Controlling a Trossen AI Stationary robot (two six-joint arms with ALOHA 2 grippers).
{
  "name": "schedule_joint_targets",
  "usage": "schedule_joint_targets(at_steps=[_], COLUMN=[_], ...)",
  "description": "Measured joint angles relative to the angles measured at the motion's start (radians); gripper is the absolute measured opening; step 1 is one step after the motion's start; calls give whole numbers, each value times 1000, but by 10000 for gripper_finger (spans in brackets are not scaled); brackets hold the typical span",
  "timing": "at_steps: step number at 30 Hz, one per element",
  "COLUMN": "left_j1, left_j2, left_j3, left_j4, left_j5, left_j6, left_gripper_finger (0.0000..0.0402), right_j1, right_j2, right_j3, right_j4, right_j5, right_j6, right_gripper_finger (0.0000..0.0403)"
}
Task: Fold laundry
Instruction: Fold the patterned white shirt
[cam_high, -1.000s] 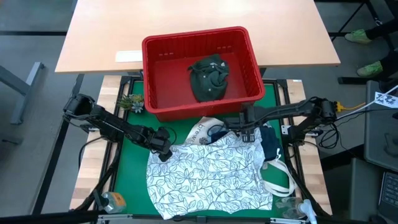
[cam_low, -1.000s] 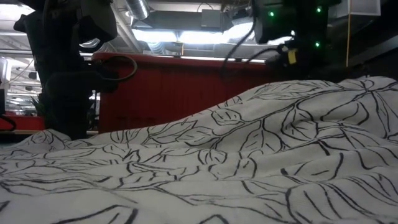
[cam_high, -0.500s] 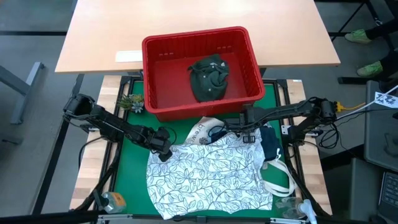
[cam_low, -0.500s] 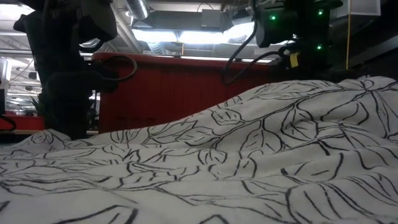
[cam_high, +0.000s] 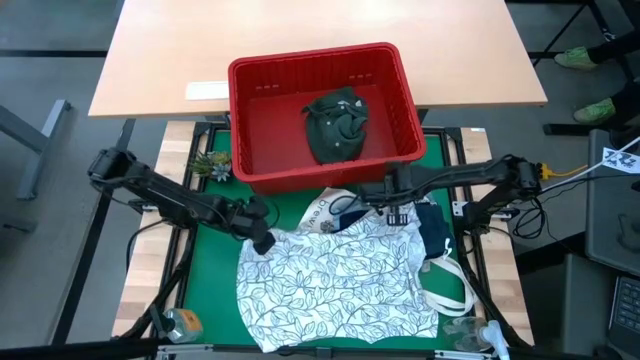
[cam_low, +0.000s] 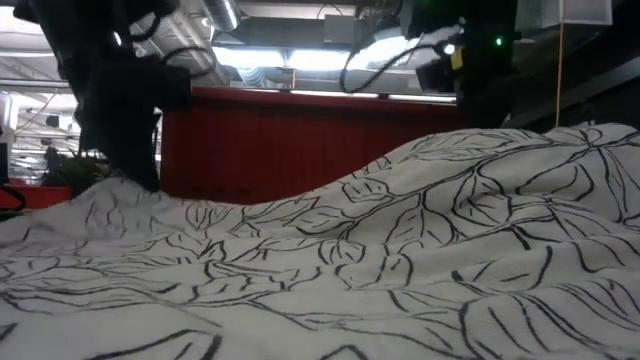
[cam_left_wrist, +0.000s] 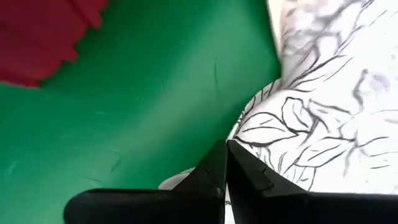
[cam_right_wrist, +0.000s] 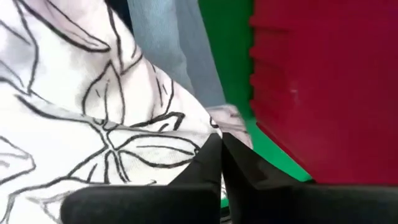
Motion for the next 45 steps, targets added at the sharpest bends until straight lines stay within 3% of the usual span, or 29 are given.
schedule_joint_targets(at_steps=[10, 19, 25, 31, 38, 45], left_j1=[-62, -259, -398, -495, -569, -579], left_j2=[-165, -188, -142, -22, 131, 197], left_j3=[2, 2, 2, 2, 2, 2], left_j4=[-51, -79, 35, 249, 354, 354], left_j5=[-51, -90, -163, -165, -87, 15], left_j6=[28, -96, -177, -188, -240, -300], left_gripper_finger=[0, 0, 0, 0, 0, 0], right_j1=[17, 212, 415, 653, 915, 1037], right_j2=[-3, -66, -82, -82, -70, 13], right_j3=[166, 177, 177, 177, 176, 176], right_j4=[-179, -265, -273, -272, -179, -121], right_j5=[7, 9, 9, 9, 37, 77], right_j6=[72, 287, 513, 796, 1119, 1197], right_gripper_finger=[5, 1, 1, 1, 1, 0])
